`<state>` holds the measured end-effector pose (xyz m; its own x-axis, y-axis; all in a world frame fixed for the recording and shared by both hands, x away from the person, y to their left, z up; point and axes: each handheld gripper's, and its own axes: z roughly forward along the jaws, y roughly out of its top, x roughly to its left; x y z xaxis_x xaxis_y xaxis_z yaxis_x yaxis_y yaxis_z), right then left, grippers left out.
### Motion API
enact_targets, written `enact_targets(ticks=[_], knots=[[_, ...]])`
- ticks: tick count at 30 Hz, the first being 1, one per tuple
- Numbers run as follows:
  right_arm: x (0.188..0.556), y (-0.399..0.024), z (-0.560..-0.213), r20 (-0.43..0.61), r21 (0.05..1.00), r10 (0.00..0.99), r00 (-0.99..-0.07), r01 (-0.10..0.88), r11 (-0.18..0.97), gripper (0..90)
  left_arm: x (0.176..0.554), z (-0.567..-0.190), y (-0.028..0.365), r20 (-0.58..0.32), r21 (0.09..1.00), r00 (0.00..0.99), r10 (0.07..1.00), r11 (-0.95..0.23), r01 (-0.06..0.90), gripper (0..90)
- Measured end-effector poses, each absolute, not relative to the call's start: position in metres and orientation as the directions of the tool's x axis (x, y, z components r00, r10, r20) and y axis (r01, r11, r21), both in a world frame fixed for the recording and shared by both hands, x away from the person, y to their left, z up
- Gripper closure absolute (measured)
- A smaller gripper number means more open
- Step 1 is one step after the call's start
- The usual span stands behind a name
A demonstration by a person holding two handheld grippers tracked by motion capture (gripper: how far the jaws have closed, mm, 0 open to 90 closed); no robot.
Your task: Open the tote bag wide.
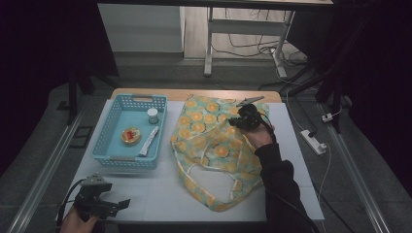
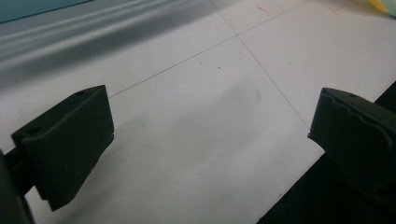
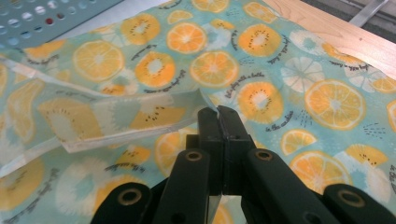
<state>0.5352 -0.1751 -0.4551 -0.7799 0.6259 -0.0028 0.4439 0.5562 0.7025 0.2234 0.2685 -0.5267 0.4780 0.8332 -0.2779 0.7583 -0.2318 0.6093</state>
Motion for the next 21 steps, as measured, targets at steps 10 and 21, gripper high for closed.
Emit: enact_targets(ticks=[10,21], knots=[[0.561,-0.178,-0.460,-0.017,0.704,0.667,-0.744,0.465,0.537,89.6,0.224,-0.527,0.269,-0.281,0.608,0.479,0.832,-0.232,0.759,0.0],[0.584,-0.177,-0.483,-0.049,0.665,0.704,-0.709,0.502,0.553,89.4,0.224,-0.527,0.269,-0.288,0.607,0.477,0.830,-0.227,0.762,0.0]])
